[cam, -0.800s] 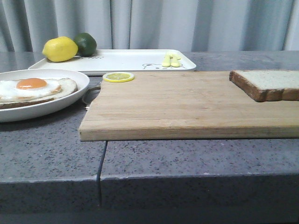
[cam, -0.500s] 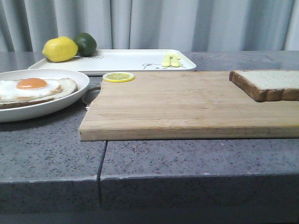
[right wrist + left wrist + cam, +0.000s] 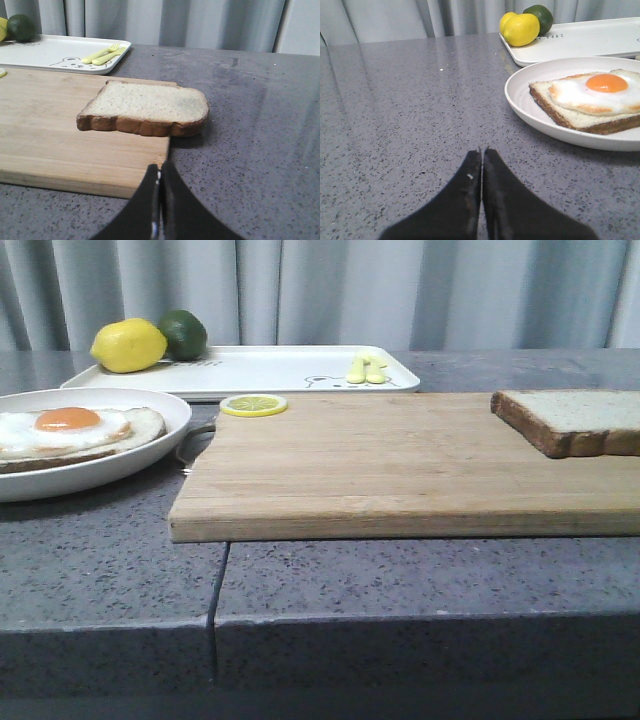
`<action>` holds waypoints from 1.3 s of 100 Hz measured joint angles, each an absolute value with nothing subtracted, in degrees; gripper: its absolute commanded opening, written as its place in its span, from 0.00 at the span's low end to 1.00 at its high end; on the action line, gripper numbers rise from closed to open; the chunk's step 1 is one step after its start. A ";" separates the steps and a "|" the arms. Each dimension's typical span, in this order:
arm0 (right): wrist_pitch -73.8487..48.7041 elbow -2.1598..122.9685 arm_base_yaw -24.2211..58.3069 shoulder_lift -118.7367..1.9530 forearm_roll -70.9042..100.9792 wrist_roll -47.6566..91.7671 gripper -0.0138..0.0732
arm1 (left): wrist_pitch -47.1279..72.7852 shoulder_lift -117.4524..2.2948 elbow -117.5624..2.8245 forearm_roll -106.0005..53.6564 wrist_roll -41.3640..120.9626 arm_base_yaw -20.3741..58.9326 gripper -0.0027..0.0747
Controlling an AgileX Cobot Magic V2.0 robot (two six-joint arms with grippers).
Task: Place bread and move sandwich to tray
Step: 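Move the right gripper over the bread slice on the cutting board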
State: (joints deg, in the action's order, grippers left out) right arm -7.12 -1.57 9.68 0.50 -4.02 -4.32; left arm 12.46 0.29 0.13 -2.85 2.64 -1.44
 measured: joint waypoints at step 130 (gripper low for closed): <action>-37.27 39.73 9.68 -27.43 -2.45 -4.38 0.02 | 47.78 -33.08 -45.58 -19.90 2.64 -1.44 0.01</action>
